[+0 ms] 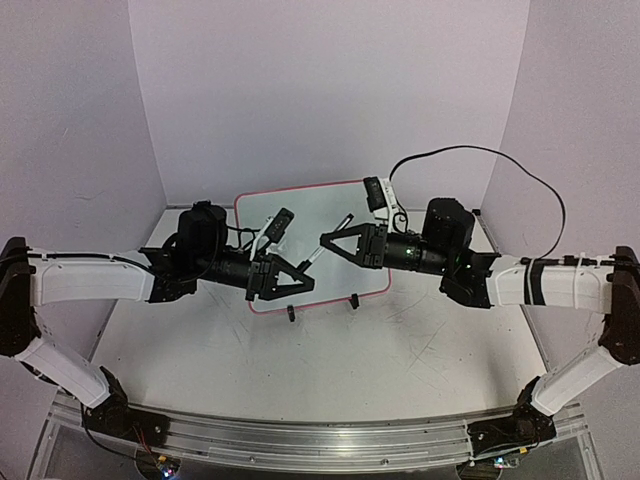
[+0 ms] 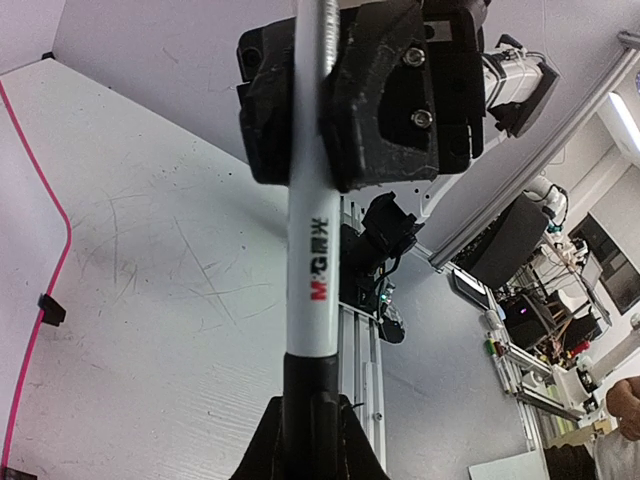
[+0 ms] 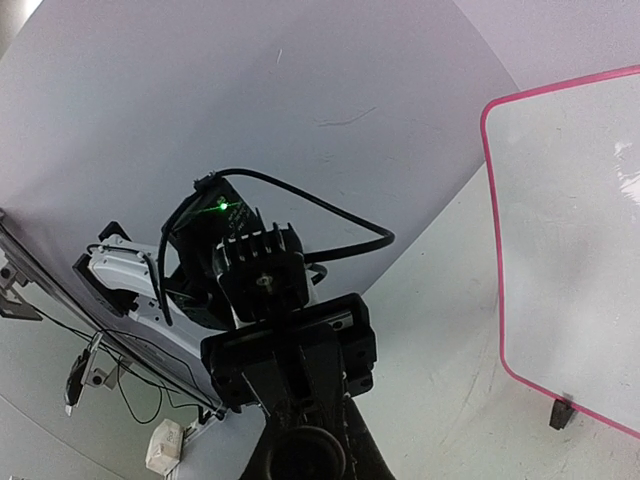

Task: Write a sentence on the whiteboard
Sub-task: Pass from the right arm to the left, then pass from the left arm to the right

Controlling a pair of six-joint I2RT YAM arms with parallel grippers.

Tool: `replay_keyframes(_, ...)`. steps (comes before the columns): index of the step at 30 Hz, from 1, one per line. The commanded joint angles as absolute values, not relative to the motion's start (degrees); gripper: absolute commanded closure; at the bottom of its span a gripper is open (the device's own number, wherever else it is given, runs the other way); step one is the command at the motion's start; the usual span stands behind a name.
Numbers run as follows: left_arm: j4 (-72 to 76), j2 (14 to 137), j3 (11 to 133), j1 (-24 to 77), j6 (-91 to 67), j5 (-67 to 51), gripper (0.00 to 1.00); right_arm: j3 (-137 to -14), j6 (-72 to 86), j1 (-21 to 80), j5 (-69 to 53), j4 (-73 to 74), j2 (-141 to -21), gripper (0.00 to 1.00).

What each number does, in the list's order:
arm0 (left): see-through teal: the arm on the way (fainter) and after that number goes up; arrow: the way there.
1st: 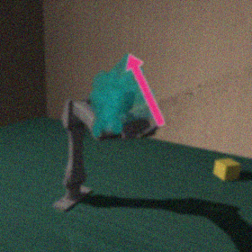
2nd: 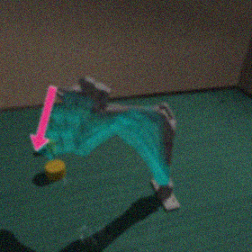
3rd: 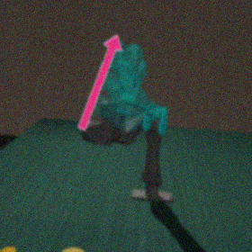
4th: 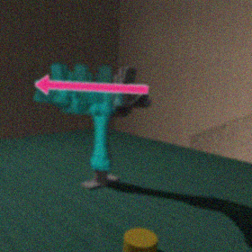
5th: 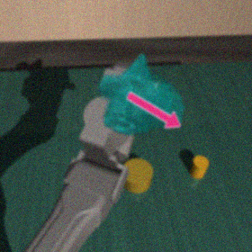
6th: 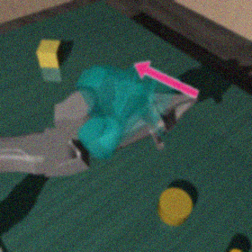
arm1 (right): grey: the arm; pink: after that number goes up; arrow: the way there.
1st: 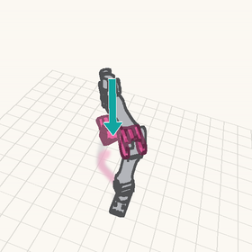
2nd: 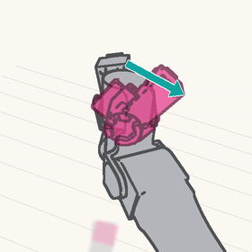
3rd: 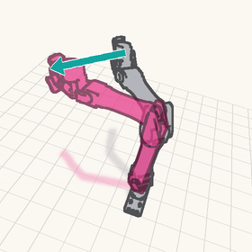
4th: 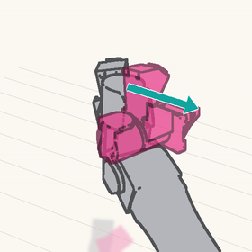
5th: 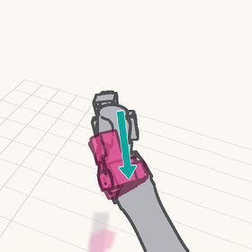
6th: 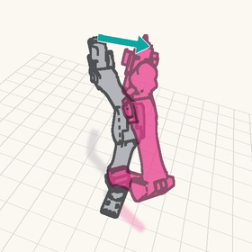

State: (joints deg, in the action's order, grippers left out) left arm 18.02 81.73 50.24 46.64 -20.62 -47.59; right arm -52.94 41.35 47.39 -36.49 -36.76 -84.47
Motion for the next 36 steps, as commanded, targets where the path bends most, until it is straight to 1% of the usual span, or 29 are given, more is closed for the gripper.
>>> replay_keyframes(1,15.3,79.1,54.1,45.4,-14.5,-44.8,1.0,-56.3,34.1,48.1,-42.4,-26.5,-81.5,1.0)
replay_keyframes(4,11.9,80.1,56.0,45.4,-12.0,-46.4,1.0,-55.3,32.3,48.0,-42.7,-25.5,-79.7,1.0)
replay_keyframes(6,7.1,80.4,57.5,45.5,-9.1,-45.9,1.0,-57.4,29.0,47.8,-43.1,-20.0,-79.5,0.75)
replay_keyframes(7,4.6,80.3,58.3,45.5,-7.1,-45.3,1.0,-58.9,26.8,47.1,-43.0,-15.3,-79.7,0.53)
replay_keyframes(8,1.5,79.9,58.7,45.5,-5.2,-44.6,1.0,-60.1,26.2,46.1,-44.0,-11.8,-80.2,0.38)
replay_keyframes(9,-1.2,79.5,58.9,45.5,-3.2,-44.4,1.0,-61.2,26.2,44.5,-46.6,-9.2,-80.9,0.31)
replay_keyframes(10,-3.7,79.2,59.2,45.5,-1.5,-44.4,1.0,-61.9,26.5,43.0,-49.3,-7.6,-81.5,0.27)
replay_keyframes(12,-8.0,78.9,60.0,45.4,2.5,-45.0,1.0,-62.3,26.3,40.6,-54.2,-6.3,-82.2,0.25)
replay_keyframes(15,-13.4,79.4,61.1,45.5,6.4,-46.7,1.0,-64.4,20.6,40.2,-57.3,-0.8,-82.0,0.19)
replay_keyframes(17,-16.9,81.0,62.6,45.4,8.5,-48.2,1.0,-66.5,15.9,40.2,-56.9,5.2,-82.2,0.17)
replay_keyframes(19,-18.2,81.7,63.3,45.4,9.2,-48.9,1.0,-67.8,13.7,40.2,-56.9,7.6,-82.6,0.15)
replay_keyframes(21,-18.4,82.1,63.3,45.4,9.3,-49.4,1.0,-68.7,13.8,40.2,-57.3,8.0,-83.5,0.15)
replay_keyframes(22,-18.4,82.4,63.4,45.4,9.3,-49.5,1.0,-69.2,14.1,40.3,-57.6,8.0,-84.2,0.18)
replay_keyframes(24,-18.4,82.7,63.4,45.5,9.2,-49.6,1.0,-70.1,14.5,40.5,-57.6,8.0,-86.0,0.3)
replay_keyframes(27,-18.4,83.0,63.5,45.4,9.2,-49.9,1.0,-71.8,13.1,41.2,-60.0,8.1,-88.8,0.44)
replay_keyframes(29,-18.5,83.4,63.7,45.4,9.2,-50.3,1.0,-72.7,12.2,41.9,-61.3,8.0,-90.0,0.46)
replay_keyframes(32,-18.7,84.2,63.9,45.5,9.1,-50.9,1.0,-73.8,11.0,43.0,-61.4,8.0,-91.3,0.46)
replay_keyframes(36,-19.0,84.8,63.9,45.5,9.2,-51.2,1.0,-74.6,11.1,43.3,-62.0,8.0,-92.8,0.55)
